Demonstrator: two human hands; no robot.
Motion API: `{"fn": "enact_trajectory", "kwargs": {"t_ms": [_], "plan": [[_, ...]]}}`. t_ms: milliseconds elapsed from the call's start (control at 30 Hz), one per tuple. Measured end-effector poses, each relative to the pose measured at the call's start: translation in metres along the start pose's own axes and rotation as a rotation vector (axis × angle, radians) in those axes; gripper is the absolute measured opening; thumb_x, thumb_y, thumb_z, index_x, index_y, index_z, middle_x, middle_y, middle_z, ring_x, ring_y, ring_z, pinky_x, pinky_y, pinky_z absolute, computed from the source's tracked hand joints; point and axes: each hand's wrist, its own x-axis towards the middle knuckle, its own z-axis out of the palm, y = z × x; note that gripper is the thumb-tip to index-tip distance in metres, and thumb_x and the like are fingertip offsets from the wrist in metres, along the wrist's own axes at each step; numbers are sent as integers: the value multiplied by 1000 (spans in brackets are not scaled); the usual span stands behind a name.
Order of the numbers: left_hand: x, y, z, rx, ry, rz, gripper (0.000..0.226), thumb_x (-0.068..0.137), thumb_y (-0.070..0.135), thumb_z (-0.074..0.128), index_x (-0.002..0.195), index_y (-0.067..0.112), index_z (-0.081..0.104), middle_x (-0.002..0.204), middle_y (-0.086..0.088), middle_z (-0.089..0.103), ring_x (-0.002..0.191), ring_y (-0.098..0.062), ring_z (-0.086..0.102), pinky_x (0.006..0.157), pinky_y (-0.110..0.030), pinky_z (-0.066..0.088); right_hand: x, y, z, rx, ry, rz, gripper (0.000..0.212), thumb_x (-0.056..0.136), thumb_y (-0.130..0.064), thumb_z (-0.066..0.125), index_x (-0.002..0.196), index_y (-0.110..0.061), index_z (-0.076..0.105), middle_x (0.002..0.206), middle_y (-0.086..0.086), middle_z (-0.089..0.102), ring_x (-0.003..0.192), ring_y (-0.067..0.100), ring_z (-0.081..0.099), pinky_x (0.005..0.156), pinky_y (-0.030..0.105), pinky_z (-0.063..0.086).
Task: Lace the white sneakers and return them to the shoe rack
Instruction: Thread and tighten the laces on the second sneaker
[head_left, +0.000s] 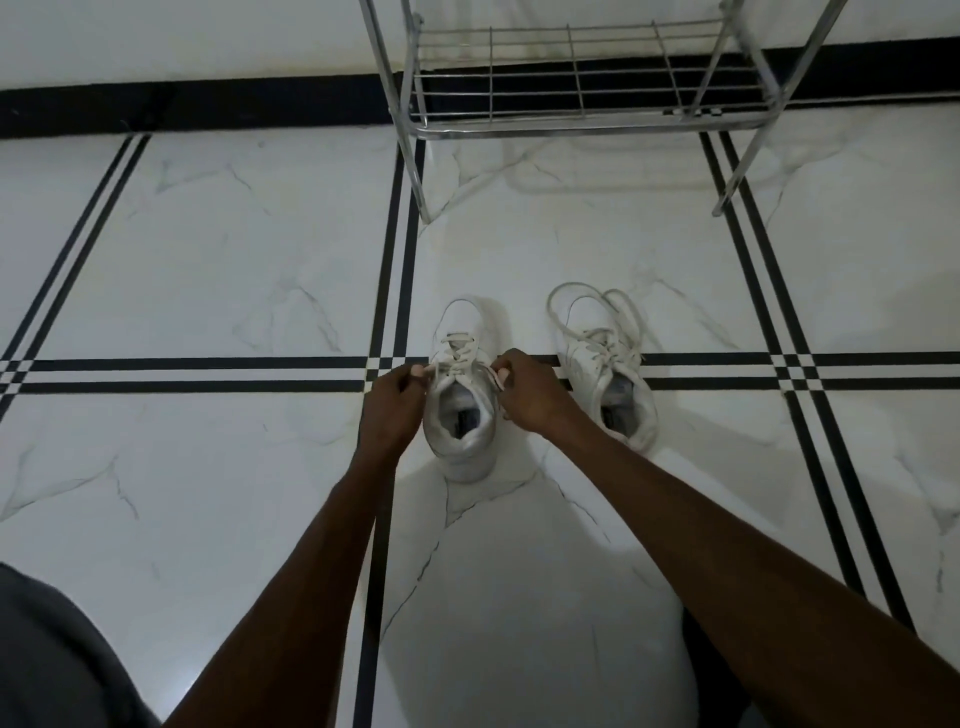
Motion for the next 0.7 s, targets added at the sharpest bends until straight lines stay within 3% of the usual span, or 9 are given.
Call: {"fn": "enact_trajectory", "kwargs": {"t_ms": [133, 233, 300, 367, 433, 500, 567, 600, 700], "plan": [[-2, 26, 7, 106, 206, 181, 33, 105, 29, 49, 121, 9, 70, 116, -11, 74, 109, -27, 68, 91, -36, 53, -4, 6, -27, -40, 209, -102, 20, 93, -1, 53, 108, -6, 64, 103, 7, 68, 89, 20, 64, 73, 31, 53], [-9, 66, 30, 145, 269, 420, 21, 98, 21, 54, 106, 11, 71, 104, -5, 74, 99, -24, 66, 89, -41, 53, -7, 9, -66, 29, 305, -138, 9, 88, -6, 64, 94, -7, 71, 90, 5, 74, 78, 16, 68, 73, 27, 54], [-16, 88, 48, 109, 169, 434, 18, 97, 18, 56, 92, 10, 70, 86, -4, 73, 83, -21, 67, 76, -35, 54, -10, 16, -96, 4, 349, -116, 10, 86, -17, 70, 87, -9, 74, 86, 6, 77, 78, 20, 73, 79, 32, 57], [-22, 103, 69, 80, 19, 328, 26, 99, 24, 58, 91, 5, 74, 82, -8, 75, 78, -20, 69, 70, -31, 51, -17, 30, -124, -91, 444, -69, 23, 86, -28, 70, 82, -7, 75, 82, 10, 77, 79, 22, 72, 80, 32, 55], [-28, 108, 92, 81, -111, 244, 40, 99, 34, 60, 88, -1, 75, 81, -17, 76, 75, -20, 69, 67, -29, 48, -24, 51, -145, -170, 481, 17, 40, 90, -36, 66, 64, -5, 67, 66, 11, 70, 67, 23, 65, 67, 28, 47], [-31, 109, 113, 81, -190, 212, 49, 98, 41, 61, 86, -5, 75, 84, -21, 76, 74, -23, 69, 66, -33, 50, -28, 67, -149, -188, 389, 126, 58, 94, -42, 61, 47, -10, 48, 48, 6, 53, 49, 19, 52, 54, 26, 35], [-32, 112, 132, 49, -218, 193, 48, 96, 43, 64, 90, -2, 77, 86, -19, 77, 79, -27, 72, 71, -36, 54, -29, 76, -138, -114, 292, 212, 58, 94, -47, 58, 48, -14, 43, 49, 1, 48, 51, 17, 49, 48, 27, 30], [-32, 114, 137, 33, -206, 194, 47, 95, 45, 65, 91, 1, 79, 84, -17, 77, 76, -25, 72, 67, -30, 53, -28, 78, -131, -68, 264, 214, 56, 94, -48, 57, 51, -14, 46, 53, 1, 50, 56, 18, 51, 50, 27, 32], [-29, 117, 143, 29, -147, 235, 40, 92, 47, 69, 89, 9, 81, 77, -10, 77, 65, -13, 66, 55, -13, 40, -23, 77, -113, 68, 286, 125, 43, 92, -48, 61, 78, -9, 72, 76, 7, 69, 78, 21, 64, 68, 30, 46]]}}
